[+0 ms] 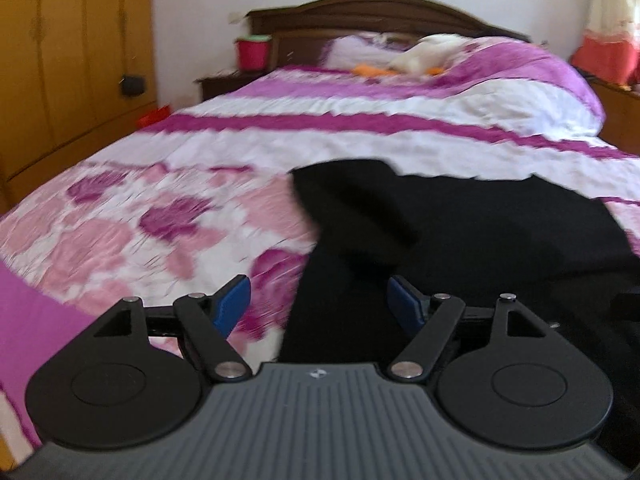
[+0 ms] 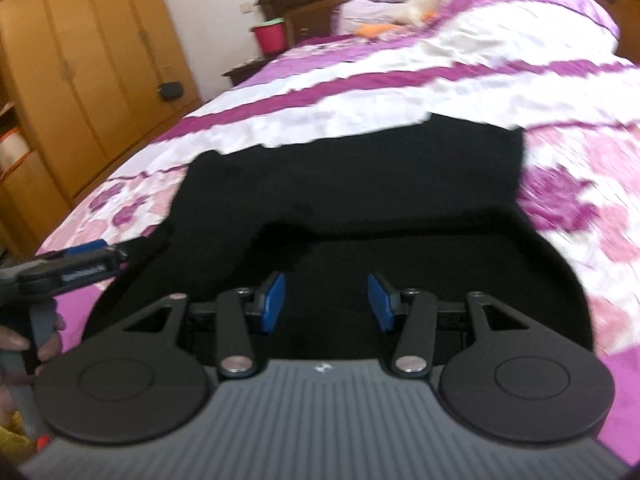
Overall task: Fold small clothes
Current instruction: 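Grasp the cardigan edge with the right gripper and lift it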
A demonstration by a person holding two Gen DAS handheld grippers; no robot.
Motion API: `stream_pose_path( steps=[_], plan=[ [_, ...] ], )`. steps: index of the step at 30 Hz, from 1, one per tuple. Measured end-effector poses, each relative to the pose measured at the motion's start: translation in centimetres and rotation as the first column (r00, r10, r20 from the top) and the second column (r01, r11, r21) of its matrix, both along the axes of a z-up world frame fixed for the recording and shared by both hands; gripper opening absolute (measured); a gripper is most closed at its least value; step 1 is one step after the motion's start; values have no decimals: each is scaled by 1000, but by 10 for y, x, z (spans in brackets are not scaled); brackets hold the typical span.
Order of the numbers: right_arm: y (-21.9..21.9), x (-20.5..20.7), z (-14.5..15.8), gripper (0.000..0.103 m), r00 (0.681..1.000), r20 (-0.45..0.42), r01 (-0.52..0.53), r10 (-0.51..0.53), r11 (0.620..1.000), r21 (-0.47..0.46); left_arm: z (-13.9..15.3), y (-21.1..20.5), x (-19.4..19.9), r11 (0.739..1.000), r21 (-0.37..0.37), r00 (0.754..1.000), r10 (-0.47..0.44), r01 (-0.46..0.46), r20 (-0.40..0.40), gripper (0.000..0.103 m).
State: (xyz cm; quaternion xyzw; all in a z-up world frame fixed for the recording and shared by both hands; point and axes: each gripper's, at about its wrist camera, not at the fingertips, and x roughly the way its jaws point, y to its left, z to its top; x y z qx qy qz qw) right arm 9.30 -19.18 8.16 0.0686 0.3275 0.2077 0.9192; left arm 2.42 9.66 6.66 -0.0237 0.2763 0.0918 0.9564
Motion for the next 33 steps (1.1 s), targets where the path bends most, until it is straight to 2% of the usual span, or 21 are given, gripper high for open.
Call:
stream_pose_path(
  steps=[6, 11, 16, 24, 31, 32, 33],
  plan=[
    [40, 3, 8, 50, 993, 46, -109, 111, 993, -36, -12, 27, 0, 997, -25, 996, 69, -71, -56, 79],
    [71, 3, 11, 50, 976, 75, -197, 204, 977, -84, -20, 36, -3, 996, -37, 993, 82, -85, -79, 79],
    [98, 11, 4, 48, 962, 60, -258, 268, 957, -135, -24, 39, -5, 995, -48, 993, 79, -83, -82, 79],
    [123, 23, -23, 47, 962, 22, -256, 271, 931, -258, -27, 41, -5, 994, -67, 993, 77, -83, -84, 80],
    [127, 21, -34, 47, 959, 59, -248, 277, 922, -298, -27, 41, -5, 994, -67, 994, 77, -82, -84, 80],
    [126, 22, -35, 40, 961, 64, -238, 269, 924, -300, -27, 41, -4, 994, -67, 994, 77, -83, -84, 81],
    [125, 23, -34, 29, 964, 72, -223, 256, 925, -307, -28, 41, -4, 994, -65, 993, 77, -83, -85, 81]
  ],
)
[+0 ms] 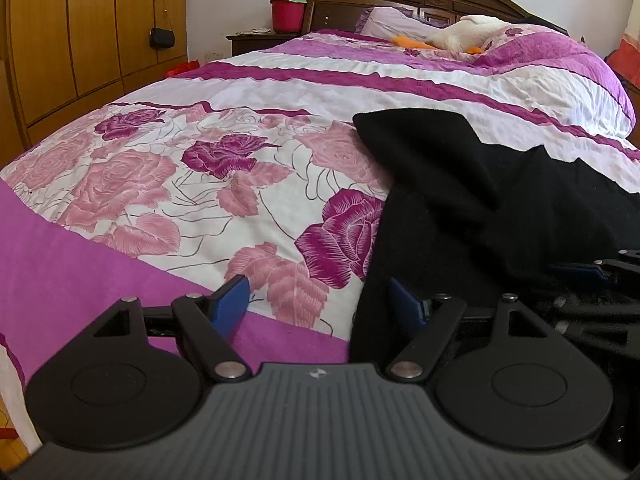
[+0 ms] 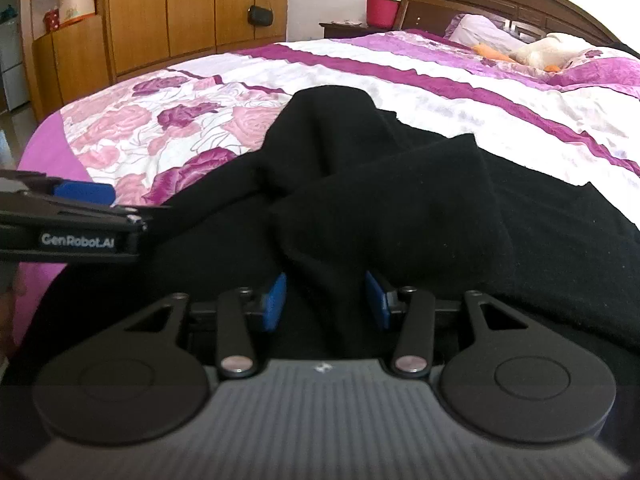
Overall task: Fold small clothes
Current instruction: 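Grasp the cardigan edge with the right gripper and lift it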
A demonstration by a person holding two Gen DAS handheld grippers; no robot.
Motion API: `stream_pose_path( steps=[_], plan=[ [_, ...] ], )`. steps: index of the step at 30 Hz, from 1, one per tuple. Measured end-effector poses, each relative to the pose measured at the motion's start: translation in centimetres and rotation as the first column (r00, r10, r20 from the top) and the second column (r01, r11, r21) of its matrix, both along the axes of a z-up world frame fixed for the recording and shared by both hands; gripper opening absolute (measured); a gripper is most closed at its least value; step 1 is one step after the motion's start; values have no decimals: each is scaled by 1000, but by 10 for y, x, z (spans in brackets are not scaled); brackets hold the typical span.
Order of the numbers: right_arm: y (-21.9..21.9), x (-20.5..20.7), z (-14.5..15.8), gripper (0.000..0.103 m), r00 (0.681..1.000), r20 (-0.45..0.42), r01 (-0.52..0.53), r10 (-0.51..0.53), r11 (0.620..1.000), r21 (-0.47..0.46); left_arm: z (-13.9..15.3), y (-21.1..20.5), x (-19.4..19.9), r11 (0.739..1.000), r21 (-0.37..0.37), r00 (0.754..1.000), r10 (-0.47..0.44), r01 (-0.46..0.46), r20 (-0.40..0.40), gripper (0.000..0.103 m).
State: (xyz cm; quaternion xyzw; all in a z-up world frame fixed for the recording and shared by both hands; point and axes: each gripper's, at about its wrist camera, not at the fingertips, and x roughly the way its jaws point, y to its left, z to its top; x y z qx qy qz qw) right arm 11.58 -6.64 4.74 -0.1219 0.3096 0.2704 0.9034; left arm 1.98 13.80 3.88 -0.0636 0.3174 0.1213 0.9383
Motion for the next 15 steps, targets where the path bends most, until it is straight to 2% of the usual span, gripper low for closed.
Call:
stream_pose_path(
  steps=[2, 3, 5, 9, 15],
  plan=[
    [-6, 3, 3, 15, 1000, -3, 21, -21, 1000, 22, -1, 0, 0, 1000, 2, 1000, -1, 1, -1, 81],
    [-9, 5, 5, 12, 1000, -14, 28, -27, 999, 45, -1, 0, 1, 1000, 5, 1000, -1, 1, -2, 81],
    [-20, 7, 14, 10, 999, -23, 36, -34, 993, 108, -1, -1, 1, 1000, 13, 1000, -3, 3, -4, 81],
    [-42, 8, 40, 10, 998, 19, 56, -61, 978, 202, 0, -2, 5, 1000, 26, 1000, -5, 6, -11, 81],
    [-94, 28, 70, 10, 981, 75, 152, -181, 944, 293, 4, -6, 9, 999, 45, 1000, -7, 7, -13, 81]
  ],
)
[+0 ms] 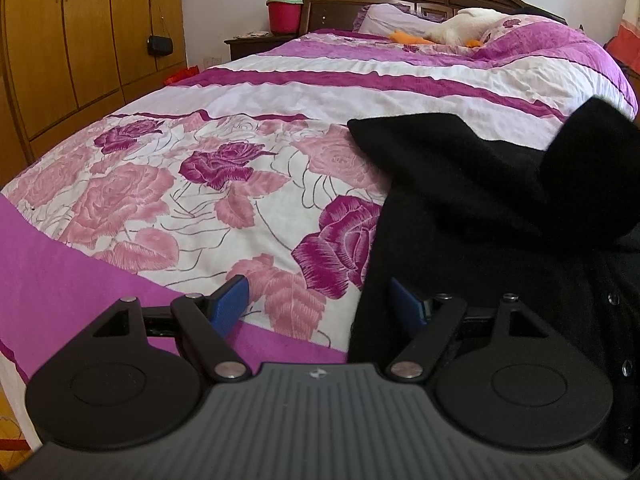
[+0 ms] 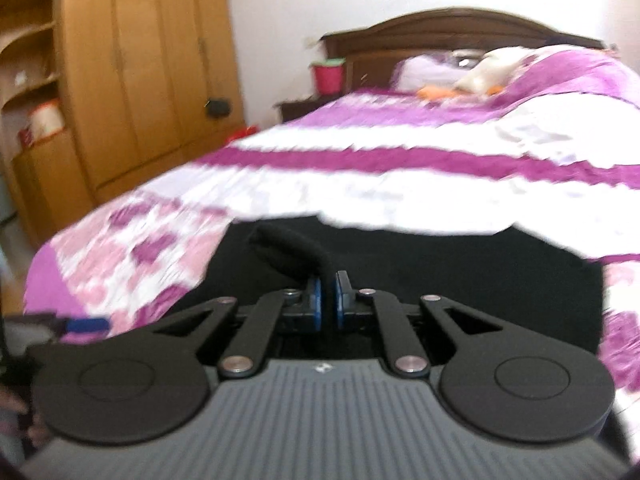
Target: Fold small clothes
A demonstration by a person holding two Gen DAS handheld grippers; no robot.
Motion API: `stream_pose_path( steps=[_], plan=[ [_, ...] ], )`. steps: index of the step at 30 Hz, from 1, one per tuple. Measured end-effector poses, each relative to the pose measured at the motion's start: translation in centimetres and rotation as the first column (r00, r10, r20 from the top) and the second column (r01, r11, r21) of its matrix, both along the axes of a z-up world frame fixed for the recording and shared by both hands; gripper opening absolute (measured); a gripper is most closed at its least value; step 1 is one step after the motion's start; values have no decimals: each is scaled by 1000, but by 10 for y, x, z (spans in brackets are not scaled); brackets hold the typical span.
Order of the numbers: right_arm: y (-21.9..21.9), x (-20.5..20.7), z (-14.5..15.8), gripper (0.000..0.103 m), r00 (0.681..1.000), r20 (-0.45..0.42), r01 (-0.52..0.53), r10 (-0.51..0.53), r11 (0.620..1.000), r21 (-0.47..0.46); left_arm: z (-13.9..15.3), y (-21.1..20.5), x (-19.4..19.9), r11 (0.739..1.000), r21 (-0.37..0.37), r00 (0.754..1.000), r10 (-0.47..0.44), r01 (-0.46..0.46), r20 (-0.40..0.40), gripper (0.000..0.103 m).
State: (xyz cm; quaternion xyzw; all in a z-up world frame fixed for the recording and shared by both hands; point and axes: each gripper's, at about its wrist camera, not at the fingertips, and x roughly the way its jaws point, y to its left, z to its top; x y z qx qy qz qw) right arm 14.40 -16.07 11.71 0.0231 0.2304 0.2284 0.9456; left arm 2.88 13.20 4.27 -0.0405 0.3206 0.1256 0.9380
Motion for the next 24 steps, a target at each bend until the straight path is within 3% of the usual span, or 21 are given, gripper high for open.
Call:
stream_pose_path(
  steps=[6, 12, 19, 20, 22, 23, 24],
  plan=[
    [-55, 31, -16, 10, 983, -52, 179, -177, 983, 38, 9, -10, 6, 999, 32, 1000, -24, 23, 21, 81],
    [-87, 54, -48, 10, 949, -155, 284, -273, 957, 54, 27, -20, 24, 997, 44, 996, -61, 58, 61, 81],
    [-109, 60, -65, 13, 934, -244, 293, -261, 950, 109, 37, -38, 53, 990, 61, 987, -129, 123, 95, 81],
    [-112, 61, -63, 16, 934, -247, 296, -260, 947, 125, 38, -40, 57, 989, 65, 985, -138, 132, 101, 81],
    [-118, 61, -59, 34, 936, -238, 302, -261, 941, 152, 39, -44, 63, 988, 61, 983, -151, 145, 109, 81],
    [-119, 63, -56, 49, 940, -223, 298, -259, 941, 159, 39, -45, 66, 987, 56, 982, -155, 150, 112, 81],
    [-118, 65, -54, 54, 943, -208, 294, -260, 943, 155, 39, -47, 68, 987, 54, 981, -160, 154, 114, 81]
  ],
)
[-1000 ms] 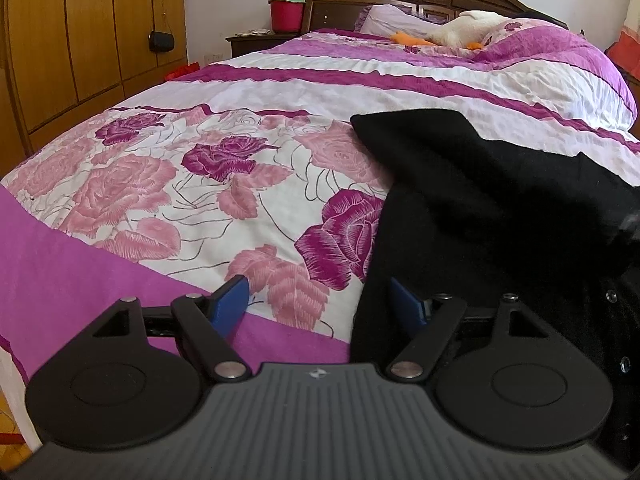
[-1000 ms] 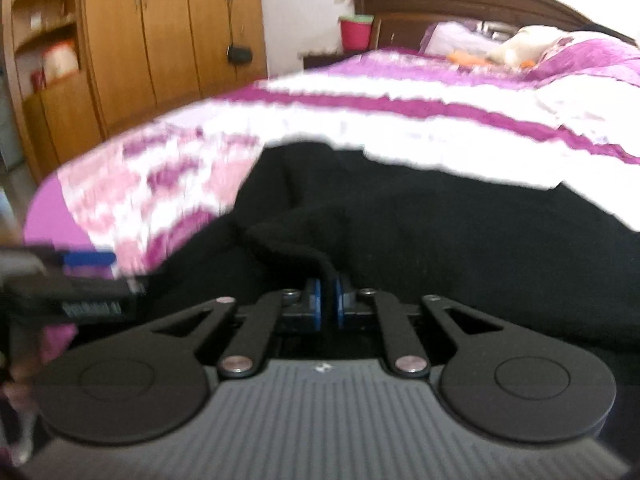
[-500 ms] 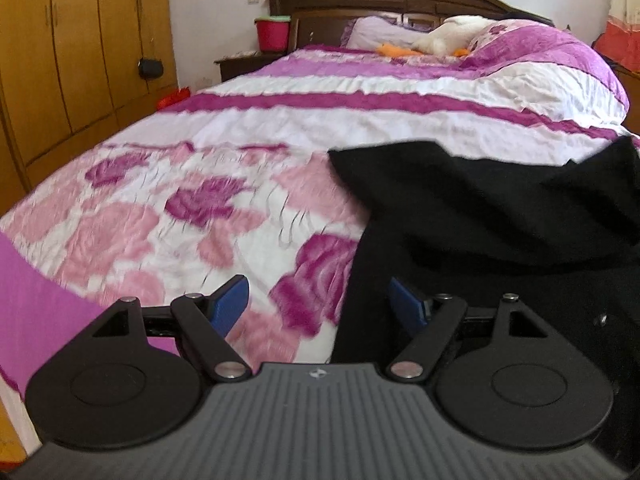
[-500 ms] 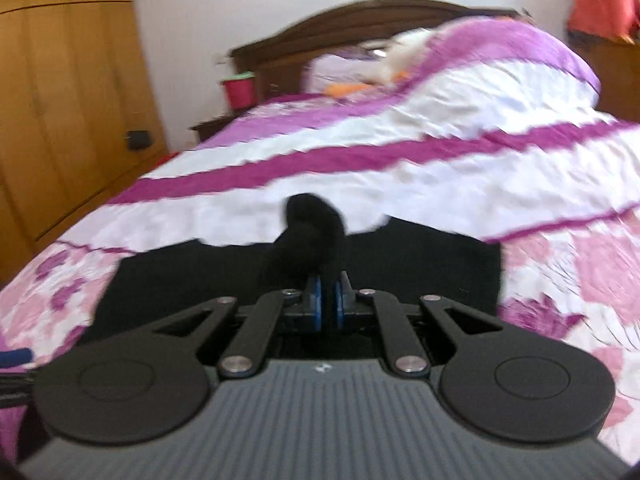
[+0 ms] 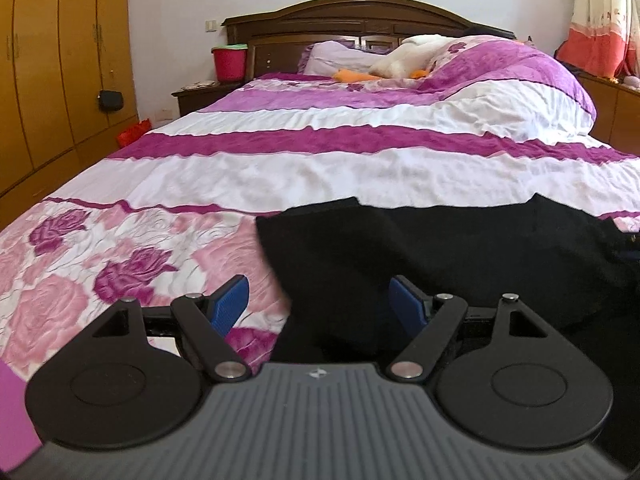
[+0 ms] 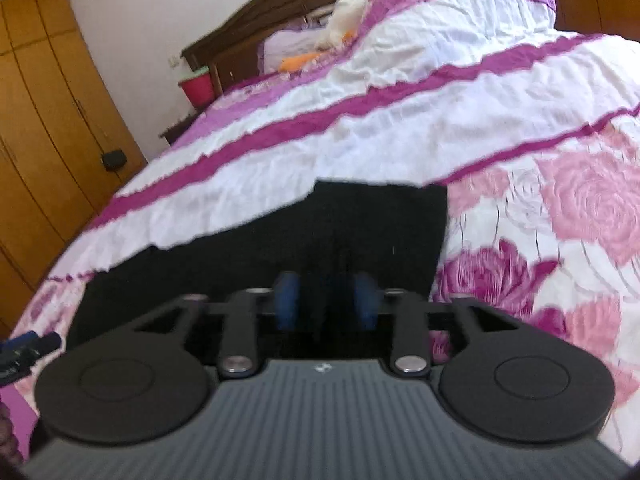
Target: Fold small clothes
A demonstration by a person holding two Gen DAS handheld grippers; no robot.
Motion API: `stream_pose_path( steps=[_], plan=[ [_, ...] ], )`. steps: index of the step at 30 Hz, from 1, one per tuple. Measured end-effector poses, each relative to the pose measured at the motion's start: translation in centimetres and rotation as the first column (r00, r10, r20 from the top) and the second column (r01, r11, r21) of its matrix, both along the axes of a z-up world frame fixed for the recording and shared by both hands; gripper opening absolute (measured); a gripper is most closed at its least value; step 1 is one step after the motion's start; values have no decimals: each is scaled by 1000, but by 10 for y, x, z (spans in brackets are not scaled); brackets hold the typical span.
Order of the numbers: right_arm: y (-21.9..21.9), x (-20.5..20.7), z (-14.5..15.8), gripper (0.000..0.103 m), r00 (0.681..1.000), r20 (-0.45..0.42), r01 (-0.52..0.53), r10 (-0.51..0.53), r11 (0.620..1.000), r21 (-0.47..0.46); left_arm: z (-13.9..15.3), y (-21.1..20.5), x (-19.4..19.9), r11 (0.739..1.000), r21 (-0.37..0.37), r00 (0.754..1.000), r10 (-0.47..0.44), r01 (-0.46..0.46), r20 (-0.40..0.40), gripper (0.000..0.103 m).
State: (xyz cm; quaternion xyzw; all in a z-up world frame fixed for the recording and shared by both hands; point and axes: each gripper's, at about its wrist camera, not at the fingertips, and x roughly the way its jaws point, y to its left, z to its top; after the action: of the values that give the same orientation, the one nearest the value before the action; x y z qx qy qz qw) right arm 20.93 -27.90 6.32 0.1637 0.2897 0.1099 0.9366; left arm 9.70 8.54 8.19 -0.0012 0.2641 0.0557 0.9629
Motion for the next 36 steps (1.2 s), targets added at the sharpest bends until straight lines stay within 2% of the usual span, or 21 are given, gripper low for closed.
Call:
stream_pose_path(
  steps=[3, 7, 9, 11, 13, 14, 16, 20, 23, 25, 28, 31, 33, 36],
  plan=[
    [5, 12, 3, 54, 1000, 3, -25, 25, 999, -39, -1, -4, 5, 1000, 10, 1000, -8, 8, 10, 81],
    [20, 31, -5, 54, 996, -44, -85, 80, 991, -103, -3, -5, 7, 1000, 8, 1000, -8, 8, 20, 79],
    [29, 37, -12, 53, 994, -57, -102, 95, 986, -130, -4, -4, 6, 1000, 3, 1000, -10, 10, 25, 74],
    [34, 37, -18, 51, 995, -45, -98, 93, 988, -122, -5, -4, 8, 1000, 9, 999, -18, 18, 28, 64],
    [39, 34, -18, 34, 994, -30, -105, 102, 986, -126, -6, -4, 10, 1000, 15, 999, -21, 21, 25, 57],
    [41, 32, -16, 13, 994, -21, -111, 109, 986, -122, -6, -3, 12, 1000, 8, 999, -24, 24, 24, 55],
    [42, 28, -9, 12, 994, 11, -106, 108, 988, -116, -5, -2, 15, 1000, -8, 999, -26, 26, 23, 55],
    [40, 14, 24, 12, 985, 132, -94, 108, 990, -105, -1, -3, 25, 999, -35, 999, -20, 21, 43, 55],
    [39, 3, 47, 12, 970, 237, -29, 63, 989, -145, 1, -6, 38, 998, -60, 998, -10, 14, 58, 55],
    [37, 2, 50, 12, 965, 262, 19, 27, 985, -171, -2, -10, 48, 997, -71, 998, -15, 19, 56, 56],
    [33, 12, 36, 12, 976, 216, 59, -9, 972, -227, -14, -17, 65, 999, -44, 1000, -26, 26, 18, 56],
    [25, 28, 8, 12, 994, 101, 55, -33, 974, -221, -33, -21, 78, 1000, 15, 999, -21, 21, -25, 56],
    [20, 37, -14, 12, 998, 21, 55, -51, 975, -215, -46, -22, 82, 998, 59, 1000, -5, 6, -26, 57],
    [18, 38, -31, 12, 999, 5, 54, -54, 981, -186, -51, -15, 83, 1000, 30, 1000, -1, 2, -20, 58]
  ],
)
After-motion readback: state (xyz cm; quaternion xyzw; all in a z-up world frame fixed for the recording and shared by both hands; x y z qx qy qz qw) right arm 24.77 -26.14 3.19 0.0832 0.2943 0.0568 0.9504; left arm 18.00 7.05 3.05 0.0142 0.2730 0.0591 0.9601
